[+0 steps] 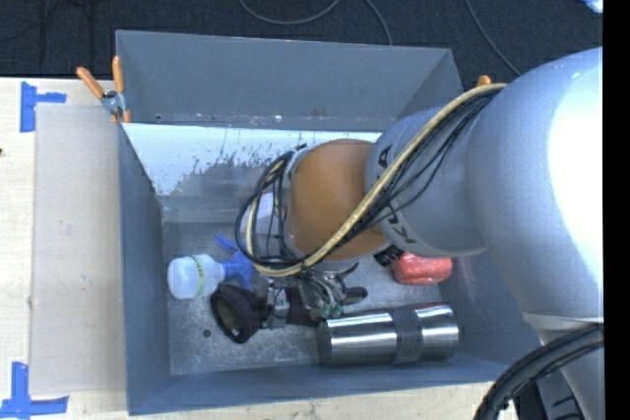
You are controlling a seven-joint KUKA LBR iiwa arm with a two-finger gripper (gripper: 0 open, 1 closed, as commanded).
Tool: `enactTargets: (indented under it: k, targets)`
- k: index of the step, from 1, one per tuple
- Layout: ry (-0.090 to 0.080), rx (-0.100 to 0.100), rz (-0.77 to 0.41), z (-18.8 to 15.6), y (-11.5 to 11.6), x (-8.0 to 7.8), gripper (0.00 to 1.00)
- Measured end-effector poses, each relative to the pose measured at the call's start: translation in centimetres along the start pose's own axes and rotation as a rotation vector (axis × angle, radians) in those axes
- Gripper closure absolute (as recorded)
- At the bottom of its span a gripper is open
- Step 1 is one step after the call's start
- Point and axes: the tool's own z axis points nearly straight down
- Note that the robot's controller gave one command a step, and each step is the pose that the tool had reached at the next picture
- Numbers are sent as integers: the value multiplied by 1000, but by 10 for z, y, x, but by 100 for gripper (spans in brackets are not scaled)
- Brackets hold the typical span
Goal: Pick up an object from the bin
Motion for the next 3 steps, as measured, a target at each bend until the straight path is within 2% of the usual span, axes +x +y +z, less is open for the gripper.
enactTargets:
  k: [1, 2, 3]
  targets:
    - [-3, 2, 53, 0, 10, 3, 100]
    - [-3, 0, 320, 1, 32, 13, 100]
    - [-4, 3, -305, 1, 79, -7, 100]
